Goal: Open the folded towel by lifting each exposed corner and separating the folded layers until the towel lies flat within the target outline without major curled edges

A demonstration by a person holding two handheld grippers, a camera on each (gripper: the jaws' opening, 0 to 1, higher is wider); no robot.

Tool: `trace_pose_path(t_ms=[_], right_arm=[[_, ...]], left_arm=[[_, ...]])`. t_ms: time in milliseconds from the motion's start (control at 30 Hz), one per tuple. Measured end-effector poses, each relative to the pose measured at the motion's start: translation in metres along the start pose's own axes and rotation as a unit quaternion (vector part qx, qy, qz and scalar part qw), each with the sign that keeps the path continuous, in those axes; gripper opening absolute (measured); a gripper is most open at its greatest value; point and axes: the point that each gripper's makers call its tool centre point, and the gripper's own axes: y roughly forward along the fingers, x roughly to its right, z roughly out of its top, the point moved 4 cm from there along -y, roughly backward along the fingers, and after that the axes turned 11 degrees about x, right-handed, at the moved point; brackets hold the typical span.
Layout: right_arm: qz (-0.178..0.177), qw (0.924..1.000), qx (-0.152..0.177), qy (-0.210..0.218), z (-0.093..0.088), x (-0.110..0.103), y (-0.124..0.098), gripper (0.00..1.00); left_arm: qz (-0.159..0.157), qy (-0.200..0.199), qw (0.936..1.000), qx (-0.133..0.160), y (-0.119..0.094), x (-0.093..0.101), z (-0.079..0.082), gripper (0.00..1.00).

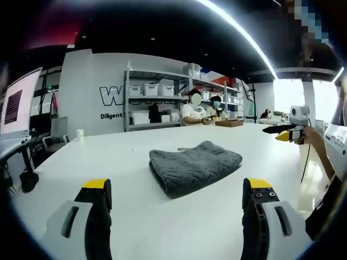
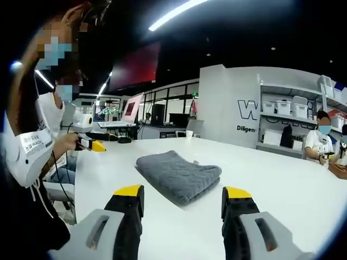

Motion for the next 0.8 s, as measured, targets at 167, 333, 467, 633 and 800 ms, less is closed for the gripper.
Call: trace_pose_path(t_ms=[167,333,467,633,800], right_arm=[[-0.001,1.0,0.0,0.002,-0.0017,0.0006,0.0004,0.56],[-0.002,1.0,0.001,0.004,-0.0027,-0.0005,0.0006,0.56],[-0.004,1.0,0.002,0.005,-0.0035,0.0006,0.0013,0.56],[-0.001,1.0,-0.001,0.003,-0.0025,0.0003,0.0044,0.56],[0.006,1.0,0.001,-0.005,0.0028,-0.0014,0.0068,0.55]], left_arm=[[0.004,-0.003,1.0,-0.004,0.001,-0.0027,-0.0022,0.99],[0.001,-0.003,1.0,-0.004,0.0031,-0.0027,-0.0022,0.99],[0.0,-0.005,1.0,-0.003,0.0057,-0.0031,-0.0023,0.98],[-0.004,-0.005,1.0,0.002,0.0069,-0.0024,-0.0015,0.98],[-0.008,-0.004,1.0,0.004,0.0081,-0.0023,-0.0015,0.98]])
